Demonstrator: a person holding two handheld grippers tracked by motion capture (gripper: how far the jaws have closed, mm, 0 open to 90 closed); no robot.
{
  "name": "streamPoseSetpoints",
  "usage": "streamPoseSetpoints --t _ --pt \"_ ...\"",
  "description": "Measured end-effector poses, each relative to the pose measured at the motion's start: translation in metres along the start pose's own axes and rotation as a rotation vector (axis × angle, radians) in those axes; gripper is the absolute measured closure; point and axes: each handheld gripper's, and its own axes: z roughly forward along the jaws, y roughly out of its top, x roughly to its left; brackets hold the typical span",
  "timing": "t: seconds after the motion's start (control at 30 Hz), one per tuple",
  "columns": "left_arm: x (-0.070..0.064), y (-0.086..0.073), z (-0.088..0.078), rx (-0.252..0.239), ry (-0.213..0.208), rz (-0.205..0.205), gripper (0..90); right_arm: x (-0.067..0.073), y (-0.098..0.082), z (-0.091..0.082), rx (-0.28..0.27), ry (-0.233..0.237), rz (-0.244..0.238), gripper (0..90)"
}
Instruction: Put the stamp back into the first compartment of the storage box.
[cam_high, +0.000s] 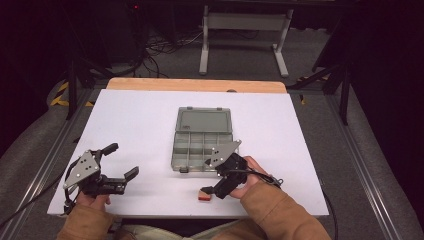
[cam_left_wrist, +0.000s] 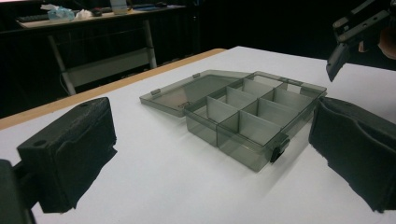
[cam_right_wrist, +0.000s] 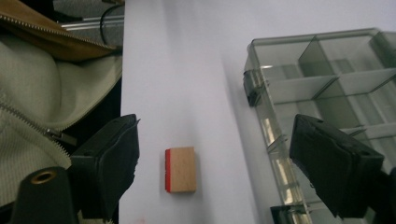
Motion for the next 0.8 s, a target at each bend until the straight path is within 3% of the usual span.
streamPoseSetpoints --t 0.5,0.8 --pt "0.0 0.0 -0.001 0.002 0.001 0.006 1.3 0.004 0.002 0.016 0.164 0.061 0.016 16.8" --pt "0.0 0.0 0.0 -0.001 0.0 0.005 1.3 0.008 0.003 0.026 0.25 0.087 0.034 22.0"
